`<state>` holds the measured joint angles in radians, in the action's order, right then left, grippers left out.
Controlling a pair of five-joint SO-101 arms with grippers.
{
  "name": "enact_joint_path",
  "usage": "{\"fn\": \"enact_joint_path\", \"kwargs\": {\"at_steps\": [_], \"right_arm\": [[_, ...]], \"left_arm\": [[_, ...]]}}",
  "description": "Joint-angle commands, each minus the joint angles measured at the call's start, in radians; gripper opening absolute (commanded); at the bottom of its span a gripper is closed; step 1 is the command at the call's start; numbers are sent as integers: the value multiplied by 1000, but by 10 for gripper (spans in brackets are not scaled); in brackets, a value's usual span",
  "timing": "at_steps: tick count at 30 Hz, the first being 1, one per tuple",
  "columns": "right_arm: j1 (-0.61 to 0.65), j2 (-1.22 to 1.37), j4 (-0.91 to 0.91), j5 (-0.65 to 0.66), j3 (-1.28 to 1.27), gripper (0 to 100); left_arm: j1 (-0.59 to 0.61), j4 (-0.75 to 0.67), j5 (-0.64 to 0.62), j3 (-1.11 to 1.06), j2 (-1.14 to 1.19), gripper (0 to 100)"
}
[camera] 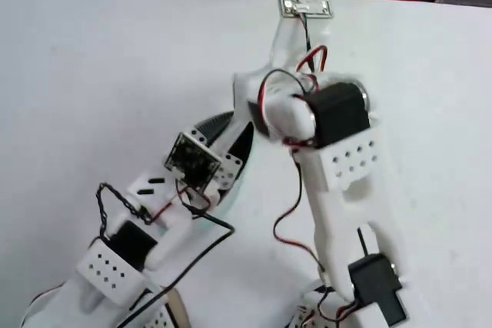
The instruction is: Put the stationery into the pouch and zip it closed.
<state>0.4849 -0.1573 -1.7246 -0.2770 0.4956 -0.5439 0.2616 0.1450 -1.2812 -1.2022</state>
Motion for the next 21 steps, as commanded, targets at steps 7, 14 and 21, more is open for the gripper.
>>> {"fn": "enact_joint_path", "kwargs": {"at_steps": [7, 14, 21], "right_arm": [[21, -91, 45, 276, 95, 19], [16, -102, 108, 499, 140, 19], [27, -140, 131, 795, 138, 19]], "left_arm": [[-5, 26, -52, 34, -42, 187], [1, 483, -183, 296, -170, 237], [114, 585, -121, 330, -306, 239]]}}
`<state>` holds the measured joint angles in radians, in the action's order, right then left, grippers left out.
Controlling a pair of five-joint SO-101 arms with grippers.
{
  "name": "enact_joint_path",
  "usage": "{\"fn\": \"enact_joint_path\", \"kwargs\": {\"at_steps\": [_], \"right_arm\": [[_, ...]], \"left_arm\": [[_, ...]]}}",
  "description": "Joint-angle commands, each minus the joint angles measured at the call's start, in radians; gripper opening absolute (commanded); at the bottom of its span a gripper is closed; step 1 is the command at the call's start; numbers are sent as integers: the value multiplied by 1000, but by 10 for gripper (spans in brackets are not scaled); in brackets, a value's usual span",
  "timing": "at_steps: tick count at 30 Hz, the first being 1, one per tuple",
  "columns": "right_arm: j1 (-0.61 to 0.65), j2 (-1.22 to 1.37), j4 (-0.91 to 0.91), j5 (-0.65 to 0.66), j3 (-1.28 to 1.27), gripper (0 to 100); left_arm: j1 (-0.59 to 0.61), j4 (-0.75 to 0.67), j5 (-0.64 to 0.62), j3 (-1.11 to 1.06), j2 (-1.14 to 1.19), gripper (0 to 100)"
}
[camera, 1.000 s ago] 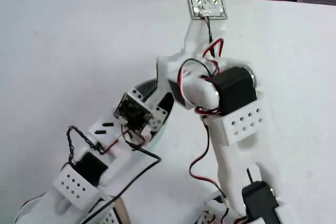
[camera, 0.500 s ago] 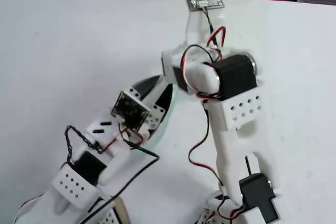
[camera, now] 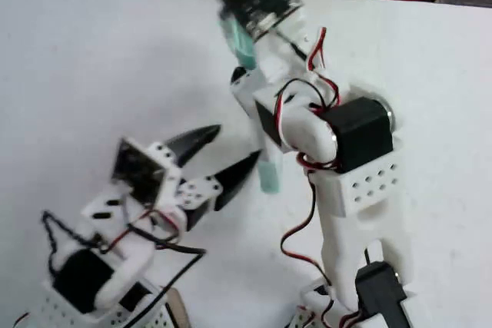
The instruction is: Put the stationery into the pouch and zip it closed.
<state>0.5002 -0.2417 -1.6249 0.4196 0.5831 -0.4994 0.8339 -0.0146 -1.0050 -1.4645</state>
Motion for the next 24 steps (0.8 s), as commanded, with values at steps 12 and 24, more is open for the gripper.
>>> {"fn": "enact_joint_path", "kwargs": {"at_steps": [12, 24], "right_arm": [[31, -249, -10, 167, -338, 19], [22, -846, 283, 169, -1063, 19]], "left_arm": [[470, -72, 68, -89, -36, 238], [526, -44, 382, 285, 630, 239]]}}
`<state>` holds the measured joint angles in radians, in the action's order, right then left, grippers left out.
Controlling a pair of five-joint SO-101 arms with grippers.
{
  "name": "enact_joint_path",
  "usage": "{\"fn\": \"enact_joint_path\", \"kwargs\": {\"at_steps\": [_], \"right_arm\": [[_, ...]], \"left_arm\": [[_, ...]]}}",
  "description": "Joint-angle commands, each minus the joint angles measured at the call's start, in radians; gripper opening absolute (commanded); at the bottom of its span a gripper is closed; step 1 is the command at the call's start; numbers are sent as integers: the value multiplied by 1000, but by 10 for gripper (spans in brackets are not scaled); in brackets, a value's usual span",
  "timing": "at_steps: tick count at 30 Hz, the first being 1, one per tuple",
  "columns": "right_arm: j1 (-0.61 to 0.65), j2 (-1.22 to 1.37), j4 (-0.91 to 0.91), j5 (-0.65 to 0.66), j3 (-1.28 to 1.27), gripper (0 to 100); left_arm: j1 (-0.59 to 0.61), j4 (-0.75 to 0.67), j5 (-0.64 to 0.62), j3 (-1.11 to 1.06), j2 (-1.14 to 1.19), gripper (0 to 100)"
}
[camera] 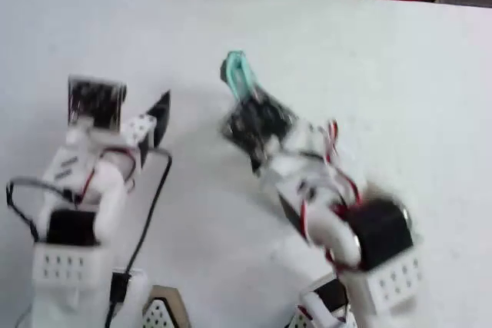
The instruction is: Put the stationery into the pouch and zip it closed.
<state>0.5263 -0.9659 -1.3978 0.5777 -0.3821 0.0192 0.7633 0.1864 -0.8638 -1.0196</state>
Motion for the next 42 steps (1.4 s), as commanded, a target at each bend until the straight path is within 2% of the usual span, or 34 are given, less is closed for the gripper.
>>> {"fn": "enact_joint_path", "kwargs": {"at_steps": [1, 3, 7, 12, 15, 20, 24, 29, 34, 37, 42], "right_arm": [[-4, -157, 64, 11, -132, 19], [-4, -206, 65, 6, -186, 19], [-2, -263, 65, 2, -272, 19], [-2, -303, 67, 0, -328, 19], [-2, -325, 67, -15, -347, 19], [5, -355, 61, -48, -350, 19], [5, -355, 59, -48, -351, 19], [7, -355, 45, -48, -350, 19], [7, -355, 48, -48, -350, 19], [7, -355, 47, -48, -350, 19], [7, -355, 47, -44, -350, 19]], "left_arm": [[-4, 29, 213, 164, 232, 240], [-15, 3, 232, 167, 274, 242], [-68, -143, 213, 84, 228, 262], [-217, -258, 210, -103, 96, 275], [-285, -373, 209, -218, 38, 275], [-295, -626, 83, -325, 42, 275], [-295, -715, 71, -328, 120, 275], [-295, -852, 72, -275, 329, 275], [-295, -902, 71, -169, 527, 274], [-298, -927, 71, -138, 578, 270], [-305, -990, 75, -137, 585, 194]]}}
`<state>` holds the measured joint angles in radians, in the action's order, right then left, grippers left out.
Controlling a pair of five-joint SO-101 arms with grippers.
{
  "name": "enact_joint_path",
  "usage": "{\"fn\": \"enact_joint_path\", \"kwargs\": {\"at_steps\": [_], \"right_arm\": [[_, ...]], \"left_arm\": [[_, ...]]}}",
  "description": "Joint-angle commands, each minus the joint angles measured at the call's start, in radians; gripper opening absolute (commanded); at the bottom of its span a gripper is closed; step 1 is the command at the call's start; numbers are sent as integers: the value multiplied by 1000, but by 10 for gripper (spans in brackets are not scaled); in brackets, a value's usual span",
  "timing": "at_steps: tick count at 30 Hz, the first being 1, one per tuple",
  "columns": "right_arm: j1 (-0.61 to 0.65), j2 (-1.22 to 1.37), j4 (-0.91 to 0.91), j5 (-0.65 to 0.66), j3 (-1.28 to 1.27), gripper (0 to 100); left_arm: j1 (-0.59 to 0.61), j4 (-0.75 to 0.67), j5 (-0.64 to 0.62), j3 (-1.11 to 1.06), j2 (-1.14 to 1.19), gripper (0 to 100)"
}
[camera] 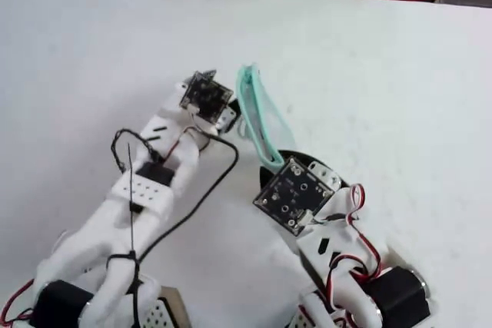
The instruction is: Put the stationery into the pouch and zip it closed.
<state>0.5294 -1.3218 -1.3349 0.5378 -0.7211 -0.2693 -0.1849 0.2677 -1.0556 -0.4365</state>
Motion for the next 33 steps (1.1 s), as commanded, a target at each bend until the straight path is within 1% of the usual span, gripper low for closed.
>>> {"fn": "enact_joint_path", "kwargs": {"at_steps": [1, 4, 7, 10, 16, 18, 20, 22, 25, 26, 31, 33], "right_arm": [[4, 1, -16, -3, -11, 19], [-4, 1, -15, 2, -12, 19], [-7, 1, -19, 18, -15, 19], [2, 1, -24, 23, -38, 19], [2, -1, -18, 20, -83, 19], [2, -1, -19, 20, -80, 19], [4, -1, -21, 20, -77, 19], [4, -2, -24, 20, -75, 19], [4, -41, -33, 20, -75, 19], [5, -67, -44, 20, -74, 19], [117, -220, -111, 20, -80, 19], [140, -248, -134, 20, -81, 19]], "left_arm": [[-16, -40, -9, 55, 1, 184], [-15, -46, -11, 23, -7, 181], [-12, -46, -6, -48, -67, 181], [-21, -46, -12, -114, -173, 181], [-77, -40, -12, -261, -437, 181], [-85, -40, -12, -270, -475, 181], [-94, -40, -14, -253, -467, 190], [-94, -38, -29, -226, -432, 223], [-87, -38, -137, -172, -337, 263], [-87, -38, -153, -153, -300, 264], [-97, -46, -158, -75, -147, 264], [-111, -40, -158, -55, -122, 264]]}}
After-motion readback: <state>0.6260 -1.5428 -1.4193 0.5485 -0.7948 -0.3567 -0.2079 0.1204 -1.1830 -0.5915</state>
